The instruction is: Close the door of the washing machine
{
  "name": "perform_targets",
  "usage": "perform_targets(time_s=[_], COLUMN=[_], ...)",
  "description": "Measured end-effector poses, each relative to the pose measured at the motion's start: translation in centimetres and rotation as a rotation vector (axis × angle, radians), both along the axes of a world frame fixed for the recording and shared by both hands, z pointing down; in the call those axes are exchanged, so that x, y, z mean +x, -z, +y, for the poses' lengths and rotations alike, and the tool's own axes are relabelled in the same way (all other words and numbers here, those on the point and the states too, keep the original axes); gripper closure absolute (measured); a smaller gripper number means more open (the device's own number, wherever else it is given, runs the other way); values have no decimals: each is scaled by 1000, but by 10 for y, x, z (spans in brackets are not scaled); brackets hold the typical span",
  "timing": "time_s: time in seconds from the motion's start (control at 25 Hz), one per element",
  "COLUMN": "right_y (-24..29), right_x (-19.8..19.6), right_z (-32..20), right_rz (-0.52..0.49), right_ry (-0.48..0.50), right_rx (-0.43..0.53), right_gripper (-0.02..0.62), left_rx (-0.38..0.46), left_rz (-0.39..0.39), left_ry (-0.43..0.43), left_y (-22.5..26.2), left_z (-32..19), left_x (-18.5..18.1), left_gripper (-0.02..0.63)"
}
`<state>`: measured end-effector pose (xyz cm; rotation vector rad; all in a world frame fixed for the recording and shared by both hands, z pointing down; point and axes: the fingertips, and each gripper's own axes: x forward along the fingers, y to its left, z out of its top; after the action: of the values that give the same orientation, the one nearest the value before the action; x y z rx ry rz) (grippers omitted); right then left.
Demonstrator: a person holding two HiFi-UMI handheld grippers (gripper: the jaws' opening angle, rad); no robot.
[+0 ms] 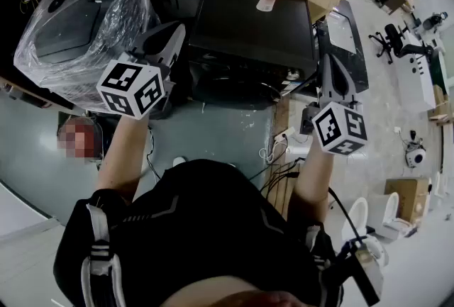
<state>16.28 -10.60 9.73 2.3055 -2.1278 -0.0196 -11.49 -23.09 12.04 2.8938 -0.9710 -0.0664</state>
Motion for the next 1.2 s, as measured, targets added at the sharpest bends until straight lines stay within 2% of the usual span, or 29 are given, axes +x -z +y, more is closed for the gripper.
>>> perform_targets(time_s=[0.12, 0.28, 0.48, 0.68, 0.92, 1.2], right_y=[5, 12, 20, 28, 27, 23], right_x=[-3, 2, 5, 6, 11, 10], right_z=[3, 4, -1, -3, 0, 0], right_rz=[11, -12, -12, 3, 2, 14], right_ry=[6, 3, 23, 21, 12, 12], right_rx=[7, 23, 22, 23, 19, 8], right_gripper=[592, 592, 592, 592, 592, 592], left_rx=[68, 105, 128, 96, 138, 139], left_rz=[-44, 21, -25, 59, -14, -32], left_ry=[25, 10, 55, 82, 69, 59], left_y=[6, 23, 28, 40, 41, 38], left_z=[3, 3, -6, -16, -8, -3], left_x=[-5, -10, -14, -17, -7, -5], left_gripper=[603, 603, 603, 603, 603, 603])
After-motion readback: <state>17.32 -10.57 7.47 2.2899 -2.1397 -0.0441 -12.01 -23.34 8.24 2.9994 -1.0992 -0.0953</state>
